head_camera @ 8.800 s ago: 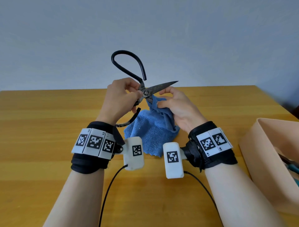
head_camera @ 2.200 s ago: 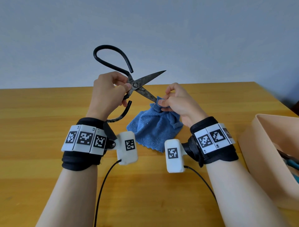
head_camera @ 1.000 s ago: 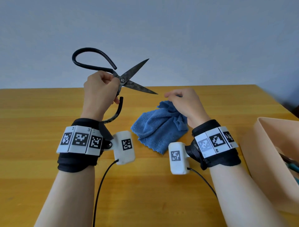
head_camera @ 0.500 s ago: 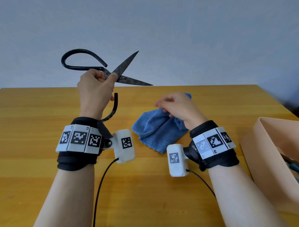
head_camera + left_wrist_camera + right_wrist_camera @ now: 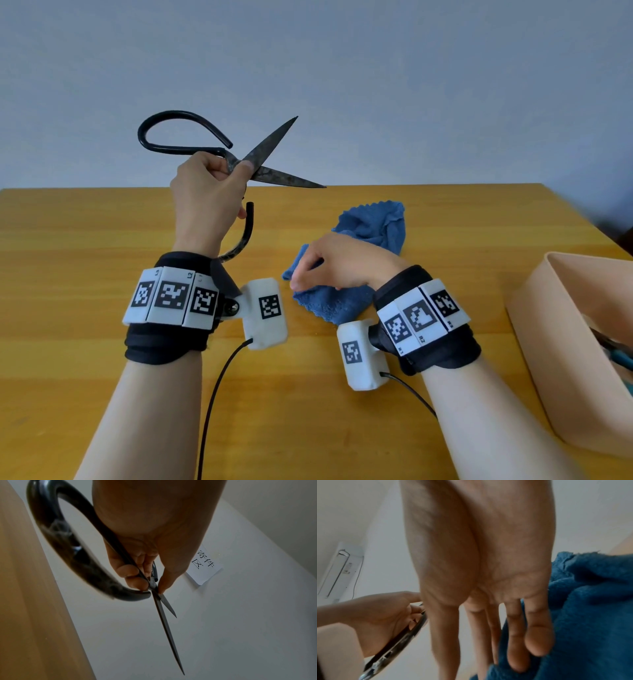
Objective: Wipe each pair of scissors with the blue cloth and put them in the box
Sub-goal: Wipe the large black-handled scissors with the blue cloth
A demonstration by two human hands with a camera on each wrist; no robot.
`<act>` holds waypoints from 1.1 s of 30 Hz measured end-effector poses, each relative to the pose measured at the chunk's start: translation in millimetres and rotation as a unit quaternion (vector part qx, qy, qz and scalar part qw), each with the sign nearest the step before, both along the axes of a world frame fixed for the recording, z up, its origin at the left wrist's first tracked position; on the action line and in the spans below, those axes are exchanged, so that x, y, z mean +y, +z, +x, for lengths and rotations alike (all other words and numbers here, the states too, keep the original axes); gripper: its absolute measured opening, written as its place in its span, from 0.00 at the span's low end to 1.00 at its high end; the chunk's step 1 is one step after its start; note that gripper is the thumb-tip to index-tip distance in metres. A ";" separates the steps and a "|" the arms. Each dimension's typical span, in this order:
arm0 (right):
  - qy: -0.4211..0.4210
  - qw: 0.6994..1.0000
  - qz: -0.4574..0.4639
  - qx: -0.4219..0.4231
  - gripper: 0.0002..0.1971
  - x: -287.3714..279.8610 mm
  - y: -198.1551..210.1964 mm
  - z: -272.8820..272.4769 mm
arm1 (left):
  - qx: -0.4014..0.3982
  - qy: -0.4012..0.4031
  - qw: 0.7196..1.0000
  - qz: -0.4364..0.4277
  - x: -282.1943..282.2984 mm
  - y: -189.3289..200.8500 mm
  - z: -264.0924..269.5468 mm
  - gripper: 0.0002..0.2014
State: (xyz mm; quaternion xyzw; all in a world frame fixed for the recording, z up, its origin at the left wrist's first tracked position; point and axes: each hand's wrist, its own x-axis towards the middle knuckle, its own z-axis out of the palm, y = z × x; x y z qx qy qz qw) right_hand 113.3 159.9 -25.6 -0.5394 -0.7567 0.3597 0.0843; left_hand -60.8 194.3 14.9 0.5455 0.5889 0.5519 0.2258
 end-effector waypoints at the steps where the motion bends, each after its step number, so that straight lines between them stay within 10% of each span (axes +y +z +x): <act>1: -0.026 0.999 0.015 0.011 0.09 0.4 1.1 2.2 | 0.001 -0.002 1.000 0.001 -0.1 0.0 0.2 0.10; 9: -0.162 0.981 0.094 0.049 0.19 4.7 5.3 25.7 | -0.006 0.000 1.000 0.010 -1.8 1.9 -0.1 0.10; 15: -0.240 0.935 0.231 0.123 0.07 14.4 1.7 37.2 | -0.018 -0.005 1.000 0.018 -1.1 2.1 -0.5 0.10; 22: -0.376 0.845 0.326 0.197 0.25 27.1 1.2 55.6 | 0.025 -0.054 0.998 0.019 -2.9 1.1 5.4 0.14; 27: -0.395 0.838 0.286 0.246 0.32 21.6 11.1 61.6 | 0.046 -0.084 0.995 0.022 -7.9 4.6 21.2 0.14; 33: -0.371 0.824 0.263 0.339 0.10 17.7 15.6 60.0 | 0.080 -0.116 0.990 0.025 -13.9 5.1 36.4 0.13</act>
